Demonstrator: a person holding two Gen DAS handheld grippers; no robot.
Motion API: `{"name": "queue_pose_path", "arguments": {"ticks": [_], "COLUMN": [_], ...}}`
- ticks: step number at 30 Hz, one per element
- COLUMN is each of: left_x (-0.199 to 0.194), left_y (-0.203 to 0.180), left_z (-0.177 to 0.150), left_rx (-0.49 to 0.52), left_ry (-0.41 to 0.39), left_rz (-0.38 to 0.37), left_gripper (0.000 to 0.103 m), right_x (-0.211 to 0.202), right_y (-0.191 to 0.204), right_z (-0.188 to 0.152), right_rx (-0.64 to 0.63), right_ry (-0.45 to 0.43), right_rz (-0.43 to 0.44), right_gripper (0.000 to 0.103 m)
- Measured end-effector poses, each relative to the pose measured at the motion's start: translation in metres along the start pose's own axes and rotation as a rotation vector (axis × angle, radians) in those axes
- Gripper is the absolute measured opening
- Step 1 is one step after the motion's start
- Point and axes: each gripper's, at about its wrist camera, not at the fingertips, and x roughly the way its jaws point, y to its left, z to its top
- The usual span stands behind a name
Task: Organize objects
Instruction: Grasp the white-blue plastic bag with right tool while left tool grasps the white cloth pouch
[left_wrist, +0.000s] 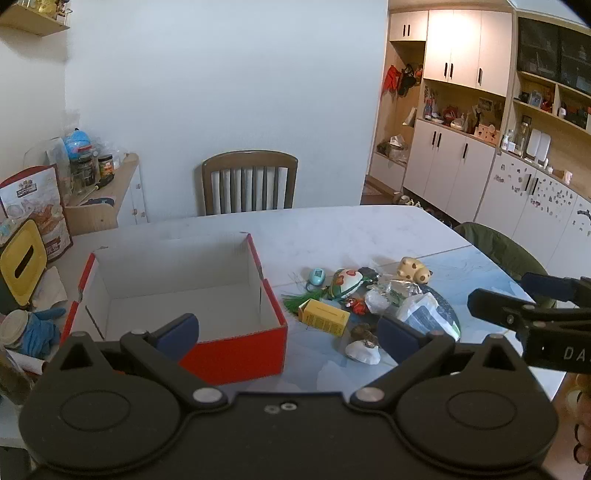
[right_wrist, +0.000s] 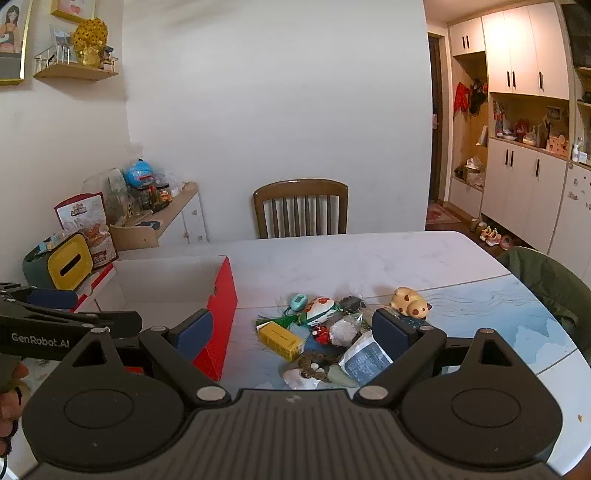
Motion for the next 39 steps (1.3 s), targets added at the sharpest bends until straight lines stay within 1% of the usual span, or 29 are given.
{"name": "queue_pose_path", "arguments": {"ticks": [10, 17, 20, 24, 27, 30, 34, 36, 39], "left_x": [0.018, 0.035, 0.048, 0.067, 0.081, 0.096, 0.119, 0.13, 0.149], "left_y": [-0.014, -0.026, -0.028, -0.036, -0.048, -0.061, -0.076, -0.082, -0.092], "left_z": [0.01, 0.019, 0.02, 0.018, 0.015, 0.01, -0.002, -0.01, -0.02], "left_rx": [-0.009, -0.006, -0.04, -0.066, -0.06, -0.032, -0.009, 0.0, 0.045], "left_ry": [0.016, 0.029, 0.064, 0.117, 0.131, 0.144, 0.171, 0.185, 0.211], "left_rz": [0.017, 0.023, 0.015, 0.01, 0.007, -0.001, 0.0, -0.014, -0.015], "left_gripper": [0.103, 0.103, 0.103, 0.103, 0.103, 0.103, 0.103, 0.103, 0.103], "right_x": [0.018, 0.034, 0.04, 0.052, 0.069, 0.088, 0.111, 0.123, 0.14], "right_y": [-0.031, -0.062, -0.076, -0.089, -0.105, -0.119, -0.136, -0.143, -0.15], "right_z": [0.006, 0.009, 0.01, 0.01, 0.006, 0.001, -0.012, -0.019, -0.022], "right_rx": [0.007, -0.003, -0.031, -0.116, -0.153, -0.177, -0.176, -0.181, -0.194], "right_ry": [0.037, 0.059, 0.07, 0.067, 0.109, 0.16, 0.214, 0.244, 0.274], "right_rz": [0.017, 0.06, 0.089, 0.112, 0.136, 0.166, 0.203, 0.208, 0.233], "right_gripper": [0.094, 0.094, 0.094, 0.094, 0.094, 0.093, 0.093, 0.092, 0.091]}}
